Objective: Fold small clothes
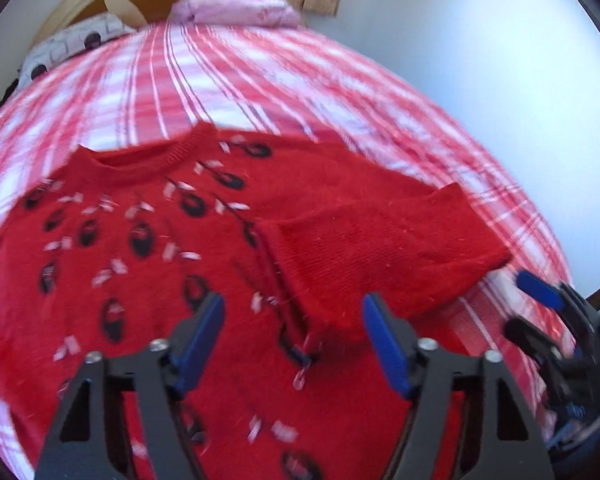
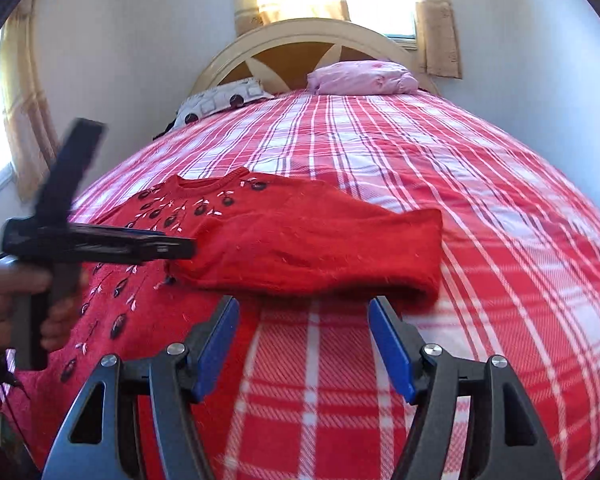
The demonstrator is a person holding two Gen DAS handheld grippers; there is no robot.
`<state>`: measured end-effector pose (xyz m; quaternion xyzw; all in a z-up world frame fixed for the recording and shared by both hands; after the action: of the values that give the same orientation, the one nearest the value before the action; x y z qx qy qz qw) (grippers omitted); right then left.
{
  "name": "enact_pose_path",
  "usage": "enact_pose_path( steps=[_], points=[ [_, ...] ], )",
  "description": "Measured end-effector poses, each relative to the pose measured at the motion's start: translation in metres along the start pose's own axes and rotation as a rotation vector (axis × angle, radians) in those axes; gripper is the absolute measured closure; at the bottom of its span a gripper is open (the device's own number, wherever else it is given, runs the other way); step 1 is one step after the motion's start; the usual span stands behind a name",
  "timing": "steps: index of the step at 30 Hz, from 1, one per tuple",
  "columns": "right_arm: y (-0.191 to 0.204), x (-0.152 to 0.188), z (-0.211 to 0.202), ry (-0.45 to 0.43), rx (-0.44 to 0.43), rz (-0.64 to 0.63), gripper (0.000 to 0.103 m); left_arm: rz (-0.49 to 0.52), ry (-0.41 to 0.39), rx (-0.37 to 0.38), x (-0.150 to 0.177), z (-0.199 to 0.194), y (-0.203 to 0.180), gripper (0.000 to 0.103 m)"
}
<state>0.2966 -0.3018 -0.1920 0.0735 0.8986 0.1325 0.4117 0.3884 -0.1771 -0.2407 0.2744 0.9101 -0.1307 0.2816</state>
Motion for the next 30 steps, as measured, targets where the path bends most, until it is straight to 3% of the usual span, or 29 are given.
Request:
enact_pose_path(
  steps=[4, 6, 7, 8, 9, 13, 18, 24, 30],
  points=[
    [-0.01, 0.007, 0.006, 0.022, -0.021, 0.032, 0.035, -0.026, 0.061, -0.014, 0.0, 0.03, 0.001, 0.035],
    [-0.014, 0.005, 0.007, 0.026, -0.04, 0.06, 0.035, -0.03, 0.038, -0.023, -0.005, 0.03, 0.002, 0.039],
    [-0.018, 0.006, 0.007, 0.032, -0.044, 0.075, 0.035, -0.033, 0.037, -0.032, -0.006, 0.03, 0.002, 0.046],
    [-0.021, 0.007, 0.007, 0.035, -0.048, 0.091, 0.034, -0.034, 0.031, -0.029, -0.009, 0.03, 0.001, 0.073],
    [-0.024, 0.006, 0.007, 0.037, -0.054, 0.106, 0.034, -0.038, 0.032, -0.008, -0.01, 0.029, -0.001, 0.093],
    [-0.029, 0.005, 0.007, 0.037, -0.066, 0.148, 0.033, -0.041, 0.012, 0.006, -0.024, 0.022, -0.003, 0.097],
    [-0.029, 0.008, 0.006, 0.034, -0.056, 0.135, 0.032, -0.063, -0.08, 0.003, -0.04, -0.022, 0.015, 0.097],
    [-0.031, 0.01, 0.009, 0.042, -0.044, 0.139, 0.032, -0.134, -0.18, -0.055, -0.042, -0.08, 0.072, 0.097],
    [-0.035, 0.011, 0.01, 0.046, -0.035, 0.156, 0.032, -0.217, -0.225, -0.123, -0.017, -0.116, 0.128, 0.097]
  ],
)
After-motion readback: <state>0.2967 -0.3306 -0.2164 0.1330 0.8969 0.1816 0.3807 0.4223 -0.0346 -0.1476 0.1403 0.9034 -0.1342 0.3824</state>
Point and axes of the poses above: each gripper's, at about its wrist camera, not at the fingertips, and z roughly the way its jaws point, y to its left, x to its underside, the point moved 10 cm from there along z, roughly the way its jaws point, and after that the axes turned 13 degrees about z, right-handed, at the moved point
